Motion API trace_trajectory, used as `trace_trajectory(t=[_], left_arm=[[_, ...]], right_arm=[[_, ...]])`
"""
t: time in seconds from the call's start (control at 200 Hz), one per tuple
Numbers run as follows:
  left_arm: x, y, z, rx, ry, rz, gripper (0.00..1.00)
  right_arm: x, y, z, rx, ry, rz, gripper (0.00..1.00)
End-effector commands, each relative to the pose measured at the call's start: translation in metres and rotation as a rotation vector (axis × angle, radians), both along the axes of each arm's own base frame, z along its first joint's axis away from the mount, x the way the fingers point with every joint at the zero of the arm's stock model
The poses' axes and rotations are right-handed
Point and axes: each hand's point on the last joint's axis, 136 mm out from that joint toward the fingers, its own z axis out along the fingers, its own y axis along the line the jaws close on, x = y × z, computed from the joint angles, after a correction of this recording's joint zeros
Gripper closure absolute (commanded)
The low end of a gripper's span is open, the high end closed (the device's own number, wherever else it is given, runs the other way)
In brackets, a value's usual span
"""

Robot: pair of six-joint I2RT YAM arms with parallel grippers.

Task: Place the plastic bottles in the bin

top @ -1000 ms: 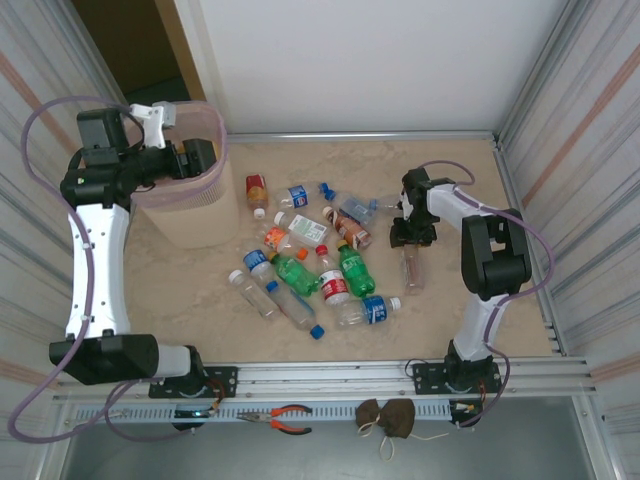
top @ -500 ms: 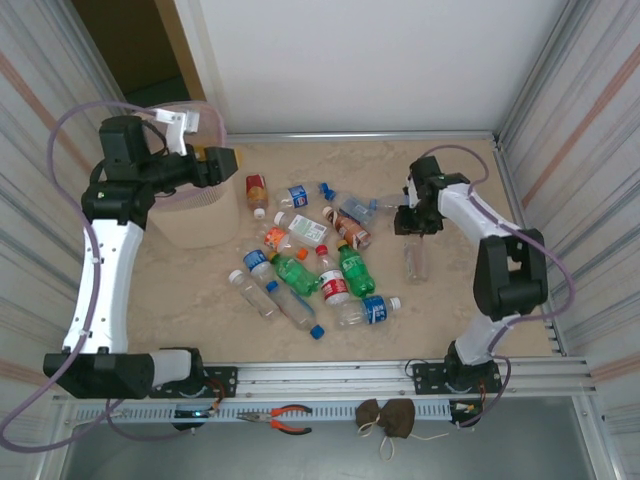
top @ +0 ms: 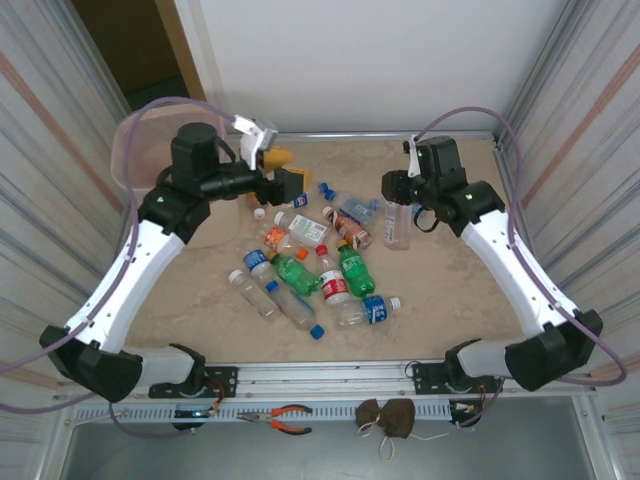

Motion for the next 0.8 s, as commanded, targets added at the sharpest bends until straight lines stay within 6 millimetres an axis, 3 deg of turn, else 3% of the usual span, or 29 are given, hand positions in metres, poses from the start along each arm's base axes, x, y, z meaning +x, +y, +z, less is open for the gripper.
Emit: trace_trajectory(t=[0.0, 0.14, 0.306, 0.486, 0.797], left_arm=[[0.008, -0.019, 0.001, -0.004, -0.081, -0.002, 0.16], [0.001, -0.052, -0.007, 0.0, -0.076, -0.068, 0.12], [-0.003, -0.084, -0.013, -0.021, -0.054, -0.119, 0.09], [-0.008, -0.114, -0.021, -0.02, -0.025, -0.171, 0.08], [-0.01, -0.14, -0.018, -0.051, 0.004, -0.22, 0.04]], right_arm=[[-0.001, 0.007, 0.058, 0.126, -0.166, -0.047, 0.61], [-0.011, 0.015, 0.092, 0.188, -0.271, -0.047, 0.62], [-0.022, 0.017, 0.115, 0.239, -0.361, -0.061, 0.63], [-0.03, 0.016, 0.126, 0.27, -0.403, -0.069, 0.62], [-0.033, 0.018, 0.128, 0.27, -0.414, -0.066, 0.62]])
